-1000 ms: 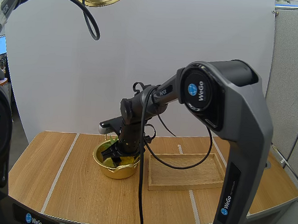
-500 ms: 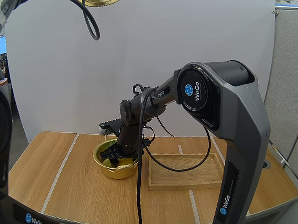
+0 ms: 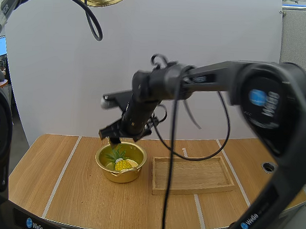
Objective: Open the pot, put the pineapple inside, and close it
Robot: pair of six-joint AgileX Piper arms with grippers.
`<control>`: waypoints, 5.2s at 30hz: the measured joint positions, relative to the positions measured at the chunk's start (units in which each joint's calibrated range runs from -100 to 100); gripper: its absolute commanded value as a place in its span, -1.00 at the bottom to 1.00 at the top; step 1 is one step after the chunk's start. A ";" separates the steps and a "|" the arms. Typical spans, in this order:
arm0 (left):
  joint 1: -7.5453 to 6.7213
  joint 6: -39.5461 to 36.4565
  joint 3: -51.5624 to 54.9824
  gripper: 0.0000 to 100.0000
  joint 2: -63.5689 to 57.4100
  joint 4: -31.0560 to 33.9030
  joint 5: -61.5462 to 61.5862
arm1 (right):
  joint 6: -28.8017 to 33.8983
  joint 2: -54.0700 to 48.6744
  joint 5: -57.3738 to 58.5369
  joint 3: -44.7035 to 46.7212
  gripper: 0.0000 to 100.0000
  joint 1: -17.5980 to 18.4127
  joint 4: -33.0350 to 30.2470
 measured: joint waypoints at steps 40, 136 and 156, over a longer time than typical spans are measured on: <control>0.00 0.00 0.00 -1.00 0.00 0.00 0.00 | 0.31 -62.41 33.21 30.01 1.00 -0.09 -4.81; 0.06 11.81 58.48 -1.00 -0.59 -3.29 24.05 | 0.68 -65.79 33.21 35.14 -1.00 -2.69 -4.46; 0.06 15.93 60.16 -1.00 15.82 -6.98 6.68 | 0.68 -65.79 33.21 35.14 -1.00 -2.69 -4.46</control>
